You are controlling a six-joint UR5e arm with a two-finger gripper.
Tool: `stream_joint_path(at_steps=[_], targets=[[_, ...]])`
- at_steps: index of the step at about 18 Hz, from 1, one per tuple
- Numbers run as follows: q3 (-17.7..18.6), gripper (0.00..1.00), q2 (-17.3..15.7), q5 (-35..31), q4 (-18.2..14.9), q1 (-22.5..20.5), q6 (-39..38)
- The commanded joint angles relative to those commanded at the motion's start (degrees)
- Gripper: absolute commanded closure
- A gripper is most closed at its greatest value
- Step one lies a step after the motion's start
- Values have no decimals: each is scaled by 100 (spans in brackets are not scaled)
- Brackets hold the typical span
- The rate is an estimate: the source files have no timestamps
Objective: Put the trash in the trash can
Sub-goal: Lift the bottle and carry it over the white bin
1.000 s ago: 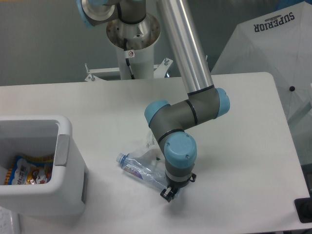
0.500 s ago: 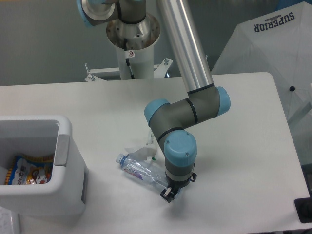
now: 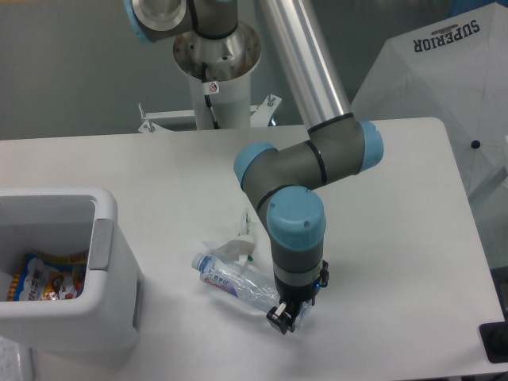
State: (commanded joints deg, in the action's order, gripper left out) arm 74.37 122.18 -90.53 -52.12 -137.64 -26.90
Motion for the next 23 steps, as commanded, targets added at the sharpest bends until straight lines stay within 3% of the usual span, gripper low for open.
stream_joint_path(at_steps=[9,15,18,23], targets=[[-176,34,-738,9,1063,0,1634],[-633,34,-897,96,1248,140,2030],[-713,34,-888,421,1529,246,2137],[-739,34,-958,483,1529,492,2049]])
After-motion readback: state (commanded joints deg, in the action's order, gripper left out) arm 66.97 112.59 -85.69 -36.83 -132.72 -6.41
